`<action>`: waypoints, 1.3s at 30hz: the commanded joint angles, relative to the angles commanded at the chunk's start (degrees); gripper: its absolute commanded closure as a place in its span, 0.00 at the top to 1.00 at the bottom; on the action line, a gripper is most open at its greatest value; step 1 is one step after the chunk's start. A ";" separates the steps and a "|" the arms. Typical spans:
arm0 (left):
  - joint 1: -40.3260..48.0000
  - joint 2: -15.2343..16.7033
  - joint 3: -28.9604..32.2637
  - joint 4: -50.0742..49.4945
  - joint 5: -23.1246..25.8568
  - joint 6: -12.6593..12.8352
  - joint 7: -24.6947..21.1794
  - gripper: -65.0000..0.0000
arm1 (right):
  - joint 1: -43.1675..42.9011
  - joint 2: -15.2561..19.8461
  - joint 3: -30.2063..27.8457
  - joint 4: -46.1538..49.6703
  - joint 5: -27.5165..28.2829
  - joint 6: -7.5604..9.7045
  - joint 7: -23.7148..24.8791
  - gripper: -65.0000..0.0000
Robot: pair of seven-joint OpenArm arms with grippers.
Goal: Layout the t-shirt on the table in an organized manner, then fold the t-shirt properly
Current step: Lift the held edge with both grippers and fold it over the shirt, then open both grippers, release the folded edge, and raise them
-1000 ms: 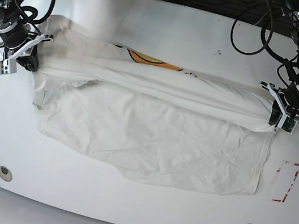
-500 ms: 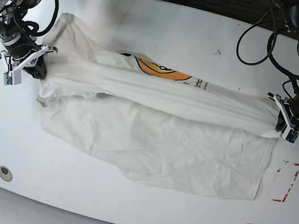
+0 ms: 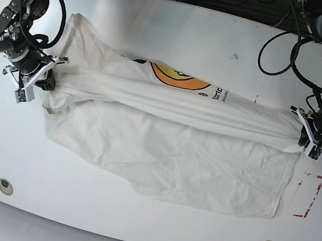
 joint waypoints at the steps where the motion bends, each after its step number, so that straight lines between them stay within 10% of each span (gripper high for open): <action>1: 0.09 0.00 0.09 0.00 0.00 0.00 0.00 0.11 | 0.00 -0.18 -0.35 0.00 -0.26 0.00 0.00 0.00; 12: 0.00 0.00 0.53 -0.09 2.29 0.00 0.00 0.59 | -0.18 -0.62 -6.51 -1.14 -10.02 0.00 0.09 0.01; 26: -1.41 -1.14 0.44 0.26 8.79 0.00 -5.01 0.59 | -0.26 -0.35 -6.51 2.73 -20.04 0.00 0.26 0.75; 39: -1.23 -0.79 -3.16 10.81 11.78 0.00 -11.25 0.59 | -4.92 -0.62 -1.05 15.12 -14.15 0.00 0.09 0.78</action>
